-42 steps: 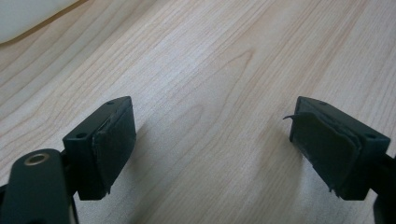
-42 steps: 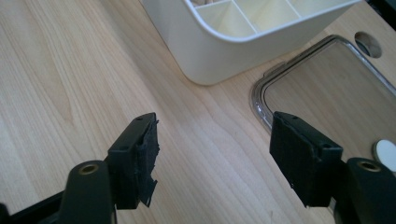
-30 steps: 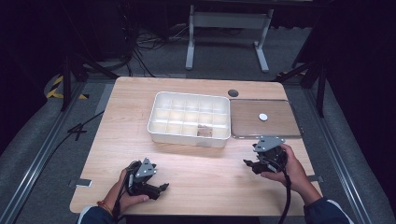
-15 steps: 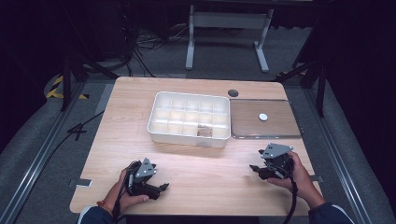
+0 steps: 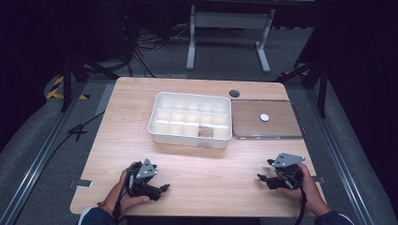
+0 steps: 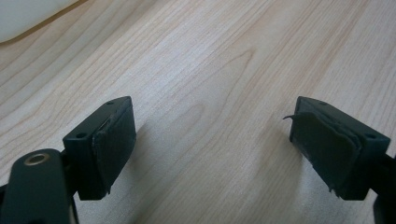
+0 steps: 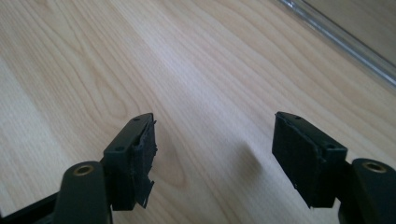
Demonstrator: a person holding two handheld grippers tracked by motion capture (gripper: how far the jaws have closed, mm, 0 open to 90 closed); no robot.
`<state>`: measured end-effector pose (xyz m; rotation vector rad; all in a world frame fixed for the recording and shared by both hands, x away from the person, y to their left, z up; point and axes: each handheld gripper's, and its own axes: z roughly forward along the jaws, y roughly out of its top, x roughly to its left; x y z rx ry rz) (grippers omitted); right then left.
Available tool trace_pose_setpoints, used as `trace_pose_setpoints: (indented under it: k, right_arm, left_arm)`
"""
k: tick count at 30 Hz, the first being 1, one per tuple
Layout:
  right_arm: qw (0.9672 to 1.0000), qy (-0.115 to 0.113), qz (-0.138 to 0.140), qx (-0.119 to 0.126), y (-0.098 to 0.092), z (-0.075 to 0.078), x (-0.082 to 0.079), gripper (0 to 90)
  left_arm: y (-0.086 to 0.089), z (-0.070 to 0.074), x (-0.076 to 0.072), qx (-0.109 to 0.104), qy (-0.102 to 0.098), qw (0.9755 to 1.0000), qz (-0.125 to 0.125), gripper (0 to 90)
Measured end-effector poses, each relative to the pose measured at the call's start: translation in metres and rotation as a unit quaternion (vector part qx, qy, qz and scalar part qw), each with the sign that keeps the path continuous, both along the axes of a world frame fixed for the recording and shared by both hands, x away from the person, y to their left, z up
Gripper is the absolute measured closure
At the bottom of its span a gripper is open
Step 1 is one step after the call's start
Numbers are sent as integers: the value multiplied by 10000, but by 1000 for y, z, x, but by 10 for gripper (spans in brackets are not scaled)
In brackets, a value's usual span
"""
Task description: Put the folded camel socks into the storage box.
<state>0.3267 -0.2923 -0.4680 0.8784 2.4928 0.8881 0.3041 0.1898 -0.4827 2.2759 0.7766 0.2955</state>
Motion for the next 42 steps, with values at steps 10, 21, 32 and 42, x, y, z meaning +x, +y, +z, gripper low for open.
trace_pose_setpoints:
  k: [10,21,32,42]
  right_arm:
    - [9978,181,-222,590,-24,-12,-11,274]
    - [9962,61,-188,843,-33,-18,-15,254]
    - [9963,39,-217,829,-33,-18,-14,249]
    - [9963,37,-218,830,-33,-18,-14,249]
  left_arm:
    - [0,0,0,-14,-3,10000,-3,147]
    - [0,0,0,-8,4,10000,-6,147]
    - [0,-1,0,-24,2,10000,6,146]
    - [0,0,0,-17,0,10000,36,146]
